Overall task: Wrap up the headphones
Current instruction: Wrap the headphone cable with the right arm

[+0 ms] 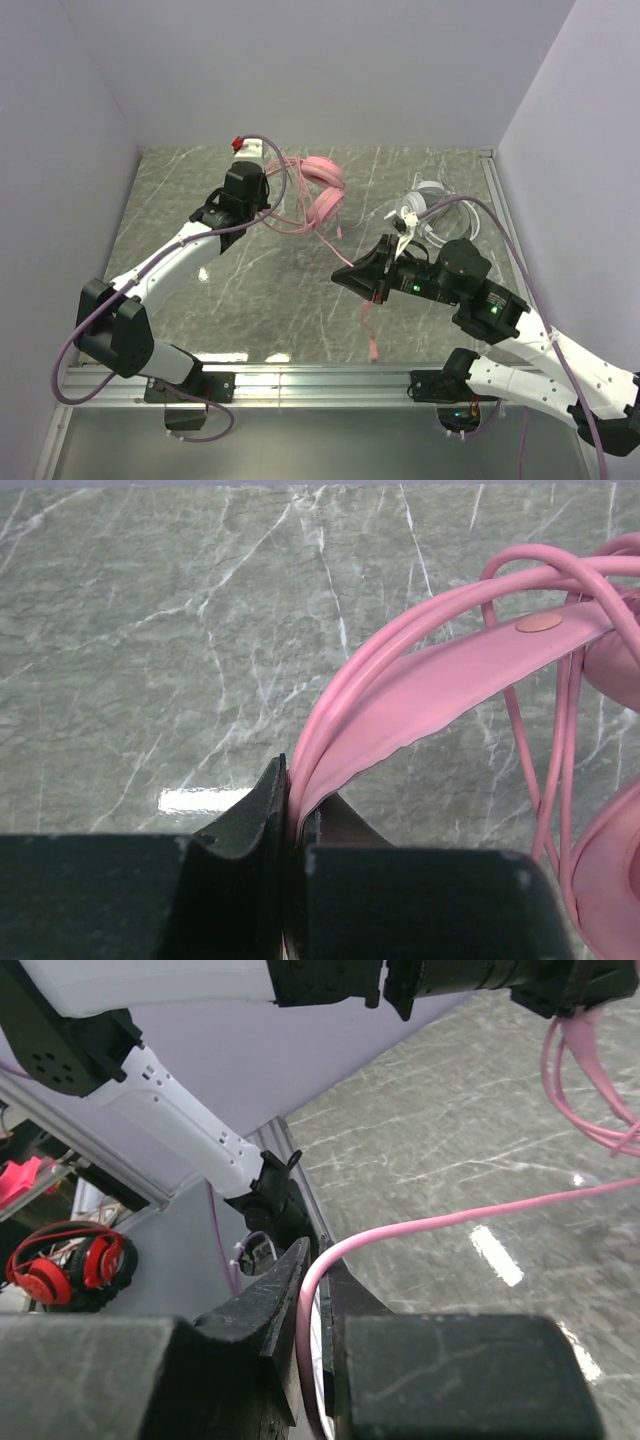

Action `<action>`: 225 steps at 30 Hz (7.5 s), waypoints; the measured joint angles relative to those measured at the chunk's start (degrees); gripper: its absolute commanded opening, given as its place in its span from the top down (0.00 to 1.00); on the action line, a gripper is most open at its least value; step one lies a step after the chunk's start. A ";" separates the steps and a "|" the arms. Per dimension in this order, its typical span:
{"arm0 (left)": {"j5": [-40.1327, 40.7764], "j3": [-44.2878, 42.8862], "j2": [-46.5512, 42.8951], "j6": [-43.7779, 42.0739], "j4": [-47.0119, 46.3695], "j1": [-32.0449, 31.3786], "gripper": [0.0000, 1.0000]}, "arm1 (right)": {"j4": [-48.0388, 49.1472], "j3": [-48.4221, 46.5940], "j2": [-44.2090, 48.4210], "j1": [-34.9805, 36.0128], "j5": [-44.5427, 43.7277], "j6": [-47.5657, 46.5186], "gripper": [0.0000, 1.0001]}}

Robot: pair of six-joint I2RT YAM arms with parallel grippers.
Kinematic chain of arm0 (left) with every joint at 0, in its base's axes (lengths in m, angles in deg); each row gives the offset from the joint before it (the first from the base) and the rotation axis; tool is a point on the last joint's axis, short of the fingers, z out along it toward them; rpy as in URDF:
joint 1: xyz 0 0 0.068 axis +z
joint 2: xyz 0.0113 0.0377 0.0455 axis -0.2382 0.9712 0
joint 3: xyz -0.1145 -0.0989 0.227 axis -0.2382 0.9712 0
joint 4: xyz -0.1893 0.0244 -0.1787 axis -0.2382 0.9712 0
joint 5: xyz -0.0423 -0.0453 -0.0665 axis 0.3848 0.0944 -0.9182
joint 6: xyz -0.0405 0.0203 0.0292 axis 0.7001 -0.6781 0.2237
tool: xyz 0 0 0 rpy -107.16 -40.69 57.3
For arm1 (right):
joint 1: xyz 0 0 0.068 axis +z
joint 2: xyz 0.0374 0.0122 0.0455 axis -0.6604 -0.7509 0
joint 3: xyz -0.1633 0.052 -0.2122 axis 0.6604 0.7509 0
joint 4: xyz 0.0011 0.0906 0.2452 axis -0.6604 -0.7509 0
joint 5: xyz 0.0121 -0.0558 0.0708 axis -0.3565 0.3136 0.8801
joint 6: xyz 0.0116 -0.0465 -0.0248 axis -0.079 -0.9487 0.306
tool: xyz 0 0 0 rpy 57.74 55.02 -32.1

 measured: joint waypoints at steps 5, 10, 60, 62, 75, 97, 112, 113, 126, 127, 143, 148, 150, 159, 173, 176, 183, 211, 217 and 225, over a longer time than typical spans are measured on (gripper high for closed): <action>0.55 0.04 0.33 -2.29 -1.05 -0.70 1.00 | -4.59 -3.61 -0.39 0.04 -2.40 -1.22 0.85; 0.44 0.09 0.55 -5.97 -1.81 -2.23 1.00 | -9.62 -7.06 -0.98 0.04 -5.95 -2.93 0.85; -49.72 5.66 -10.88 -40.52 4.09 -8.74 1.00 | -17.70 -6.82 -11.15 -14.16 -33.18 -17.51 1.00; -50.64 5.66 -11.17 -39.82 4.04 -8.66 1.00 | -16.06 -5.70 -11.15 -14.78 -31.58 -17.14 1.00; -51.06 5.60 -12.24 -28.57 1.84 -8.35 1.00 | -1.22 4.98 -10.60 -18.99 -21.29 -14.58 0.77; -55.32 -0.61 -13.18 -11.74 1.46 -8.76 1.00 | 21.11 18.56 -11.98 -22.14 -14.29 -10.19 0.60; -54.34 -1.57 -13.20 -8.11 1.70 -8.76 1.00 | 31.30 23.08 -16.61 -22.16 -13.18 -5.20 0.62; -54.21 -1.60 -13.20 -8.02 1.70 -8.76 1.00 | 31.91 23.19 -17.03 -22.16 -13.14 -4.74 0.62; -53.88 -1.60 -13.20 -6.08 1.70 -8.76 1.00 | 38.29 24.68 -21.73 -21.99 -12.87 -1.18 0.54; -53.88 -1.60 -13.20 -5.97 1.70 -8.76 1.00 | 38.69 24.74 -22.14 -21.99 -12.87 -1.14 0.51; -53.83 -1.70 -13.18 -4.70 1.68 -8.66 1.00 | 42.56 27.50 -25.66 -21.62 -13.40 0.70 0.55; -53.81 -1.70 -13.18 -4.66 1.68 -8.55 1.00 | 43.65 27.65 -27.17 -21.27 -13.60 1.16 0.58; -53.81 -1.70 -13.18 -4.63 1.66 -8.48 1.00 | 44.57 27.80 -27.85 -21.05 -13.57 1.46 0.59; -53.35 -1.70 -13.18 -3.85 1.66 -8.17 1.00 | 46.93 28.52 -31.23 -19.19 -14.56 1.99 0.65; -50.95 -1.70 -13.18 -3.37 1.92 -7.37 1.00 | 51.87 30.36 -36.20 -13.73 -17.22 4.20 0.78; -50.77 -1.70 -13.18 -3.34 1.92 -7.10 1.00 | 52.30 30.67 -36.59 -12.87 -17.70 4.59 0.77; -50.71 -1.70 -13.18 -3.28 1.97 -6.80 1.00 | 52.74 31.08 -36.72 -11.82 -18.49 5.01 0.88; -18.38 2.95 -12.15 15.45 1.84 -6.60 1.00 | 48.26 30.29 -32.11 -1.38 -14.19 15.26 1.00; -14.38 2.95 -11.76 18.86 1.97 -7.17 1.00 | 44.39 28.85 -28.46 -0.52 -12.41 17.84 1.00; -10.12 3.89 -11.80 22.18 2.95 -7.30 1.00 | 41.18 27.61 -26.47 -0.13 -11.72 20.79 1.00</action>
